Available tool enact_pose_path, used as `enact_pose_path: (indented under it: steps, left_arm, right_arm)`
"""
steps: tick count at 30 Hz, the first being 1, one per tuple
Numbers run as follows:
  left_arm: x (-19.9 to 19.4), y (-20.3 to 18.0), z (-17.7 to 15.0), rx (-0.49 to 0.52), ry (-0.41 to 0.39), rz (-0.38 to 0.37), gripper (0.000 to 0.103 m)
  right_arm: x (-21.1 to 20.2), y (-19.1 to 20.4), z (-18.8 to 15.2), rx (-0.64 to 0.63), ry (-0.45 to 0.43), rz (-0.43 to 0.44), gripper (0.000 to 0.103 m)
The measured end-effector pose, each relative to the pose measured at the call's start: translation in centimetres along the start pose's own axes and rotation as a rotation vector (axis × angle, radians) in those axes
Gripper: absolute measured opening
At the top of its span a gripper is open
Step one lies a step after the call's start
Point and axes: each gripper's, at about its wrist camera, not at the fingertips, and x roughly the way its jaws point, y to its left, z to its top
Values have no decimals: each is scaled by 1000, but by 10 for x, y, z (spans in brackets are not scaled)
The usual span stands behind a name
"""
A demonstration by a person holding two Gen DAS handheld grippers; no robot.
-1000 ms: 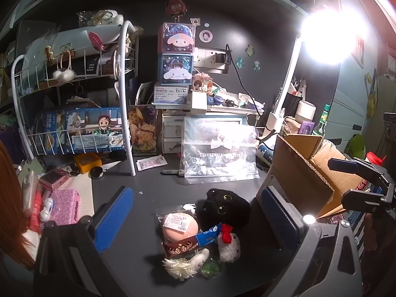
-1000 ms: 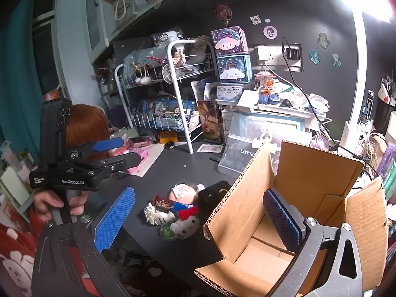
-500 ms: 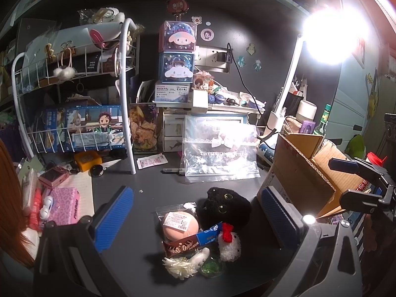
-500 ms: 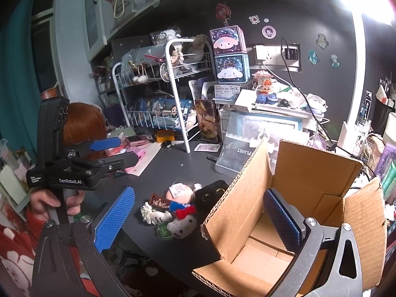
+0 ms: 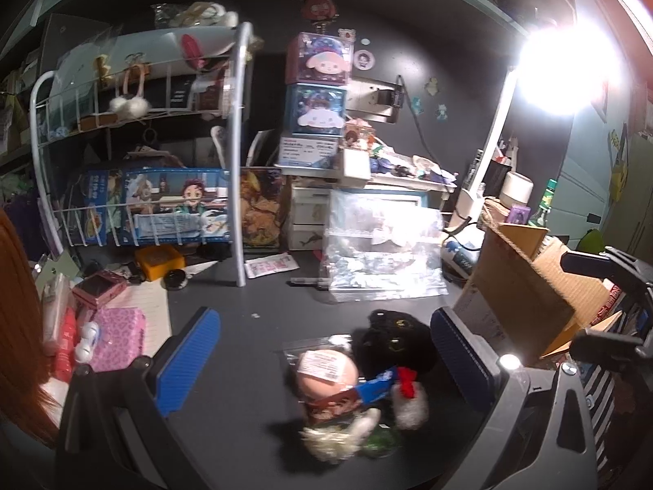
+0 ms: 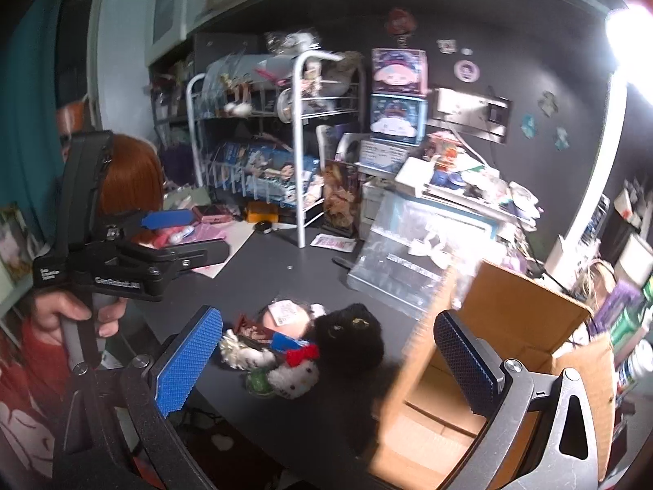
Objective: Organize objects
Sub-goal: 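Reach the right tool toward the black plush cat on the pile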
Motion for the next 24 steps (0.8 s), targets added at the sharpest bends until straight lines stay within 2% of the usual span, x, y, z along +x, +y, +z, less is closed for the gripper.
enact_pose_path:
  steps: [6,12,14,16,19,24]
  left_arm:
    - [8,46,-7,-34,12,11,102]
    - [27,79,-21,-42,65,4,102]
    - [34,86,-26,-45,75,-3,102]
    - [39,91,-30,-45,69,-12,102]
    - [45,95,-34,-25,52,-34,102]
    - [55,98,-34,-3,28,-67,102]
  right_arm:
    - [50,44,14,-47,74,1,103]
    - [113,55,-2,74,161,75,101]
    - [133,42,-12,155,188,40,91]
    - [145,28,-22,230,202,-15,87]
    - [154,4,-36,338,214,-87,87]
    - [164,-16,-47,407,238,-221,88]
